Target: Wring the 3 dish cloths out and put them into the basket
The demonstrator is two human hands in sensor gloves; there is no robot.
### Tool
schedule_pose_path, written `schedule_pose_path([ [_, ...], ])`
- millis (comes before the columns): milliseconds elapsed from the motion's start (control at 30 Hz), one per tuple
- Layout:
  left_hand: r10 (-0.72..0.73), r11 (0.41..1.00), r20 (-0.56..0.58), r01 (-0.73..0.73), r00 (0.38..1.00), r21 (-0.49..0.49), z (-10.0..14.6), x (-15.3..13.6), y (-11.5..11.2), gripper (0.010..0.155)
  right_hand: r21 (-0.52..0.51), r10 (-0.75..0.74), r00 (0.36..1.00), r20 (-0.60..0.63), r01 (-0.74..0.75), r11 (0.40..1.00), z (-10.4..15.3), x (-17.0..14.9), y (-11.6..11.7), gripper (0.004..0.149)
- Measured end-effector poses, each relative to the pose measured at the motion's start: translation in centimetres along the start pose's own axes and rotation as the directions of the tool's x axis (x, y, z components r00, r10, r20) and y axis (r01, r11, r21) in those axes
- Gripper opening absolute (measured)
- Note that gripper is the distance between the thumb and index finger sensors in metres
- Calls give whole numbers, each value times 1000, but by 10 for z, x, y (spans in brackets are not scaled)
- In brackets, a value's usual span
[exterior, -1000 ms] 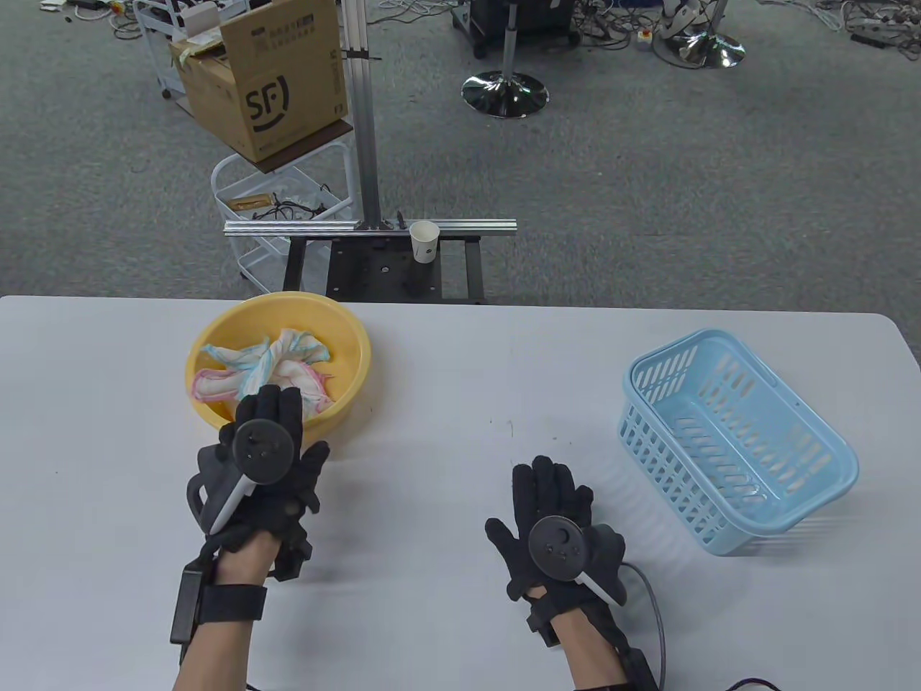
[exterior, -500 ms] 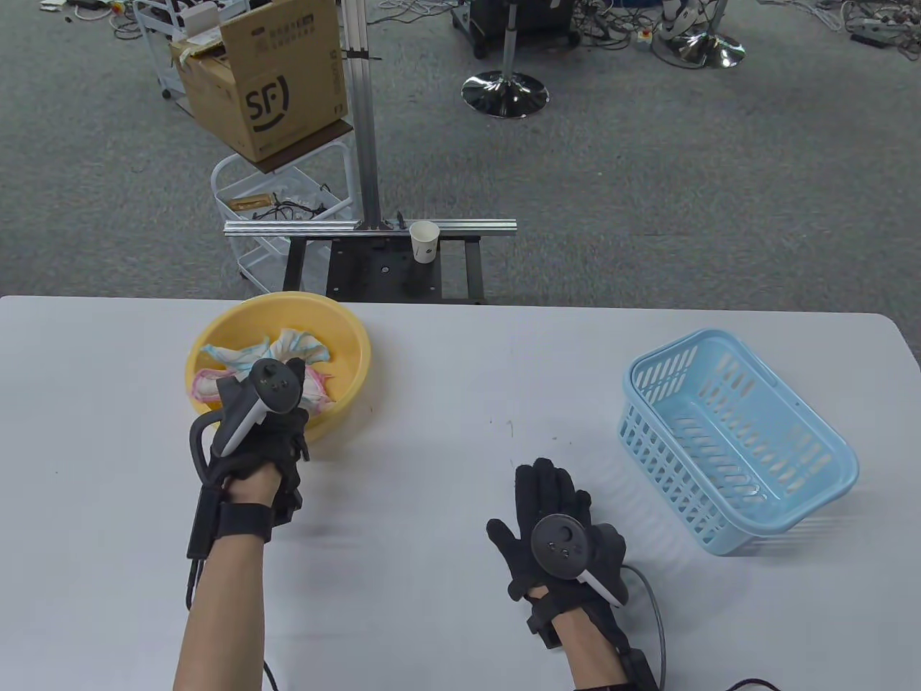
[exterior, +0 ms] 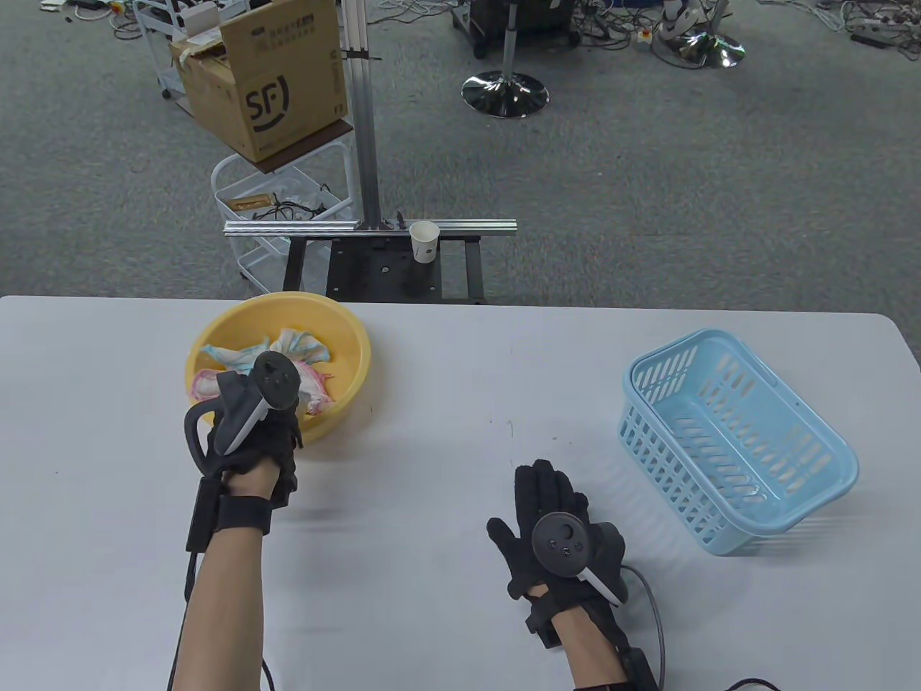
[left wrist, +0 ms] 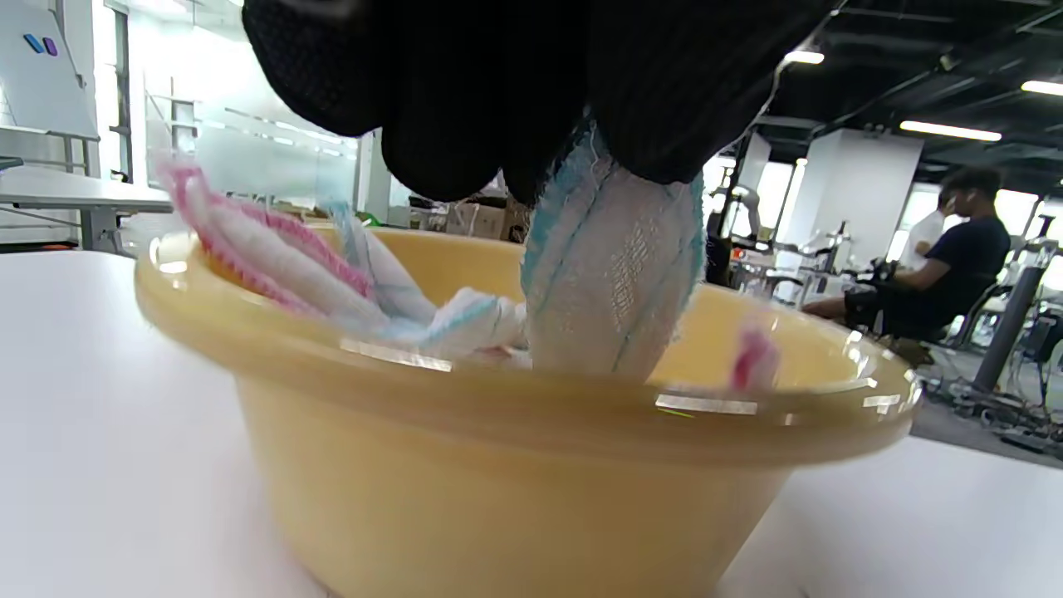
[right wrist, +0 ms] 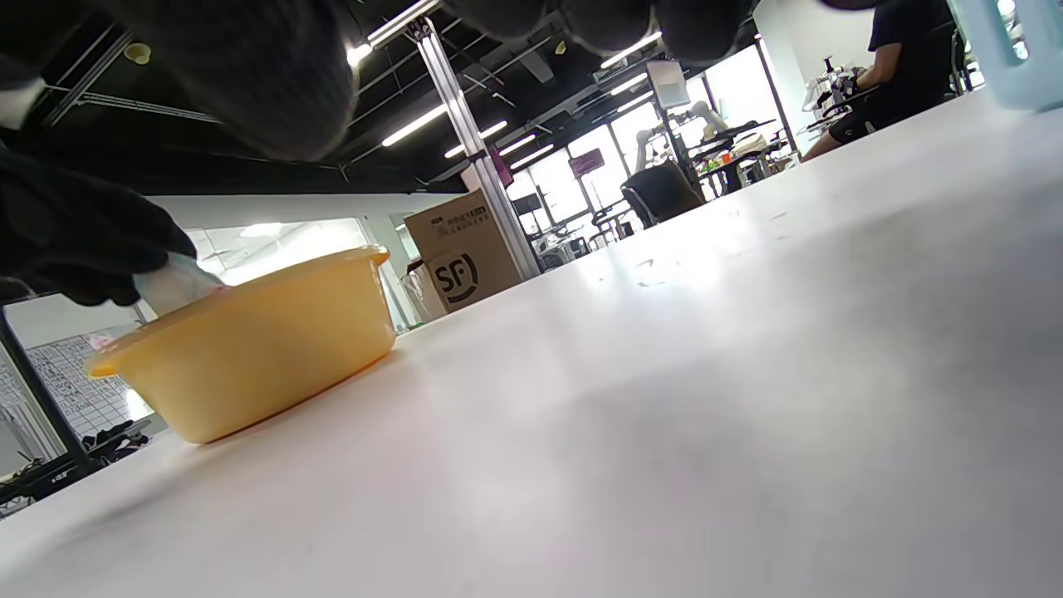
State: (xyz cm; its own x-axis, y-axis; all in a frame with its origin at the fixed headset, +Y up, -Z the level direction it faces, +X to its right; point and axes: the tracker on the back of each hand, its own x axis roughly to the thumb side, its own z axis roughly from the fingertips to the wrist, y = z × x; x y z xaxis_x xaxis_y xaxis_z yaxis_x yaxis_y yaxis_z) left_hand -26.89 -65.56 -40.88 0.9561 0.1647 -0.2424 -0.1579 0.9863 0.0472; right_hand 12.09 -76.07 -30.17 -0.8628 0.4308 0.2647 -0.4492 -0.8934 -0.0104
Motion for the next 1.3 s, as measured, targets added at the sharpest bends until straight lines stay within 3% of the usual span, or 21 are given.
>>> schedule_pose_path([
  [367, 53, 973, 136, -82, 989, 216, 50, -1, 91, 45, 10, -2, 1000, 14, 2, 1000, 0, 3, 2, 81],
  [767, 66, 919, 305, -177, 950, 352, 109, 26, 164, 46, 7, -13, 999, 44, 13, 1000, 1, 10, 4, 83],
  [1033, 74, 895, 418, -245, 906, 373, 136, 58, 184, 46, -51, -35, 990, 134, 42, 998, 4, 23, -1, 89],
  [1300, 63, 902, 518, -271, 853, 336, 153, 94, 171, 46, -225, -68, 959, 274, 133, 965, 12, 40, -15, 95],
])
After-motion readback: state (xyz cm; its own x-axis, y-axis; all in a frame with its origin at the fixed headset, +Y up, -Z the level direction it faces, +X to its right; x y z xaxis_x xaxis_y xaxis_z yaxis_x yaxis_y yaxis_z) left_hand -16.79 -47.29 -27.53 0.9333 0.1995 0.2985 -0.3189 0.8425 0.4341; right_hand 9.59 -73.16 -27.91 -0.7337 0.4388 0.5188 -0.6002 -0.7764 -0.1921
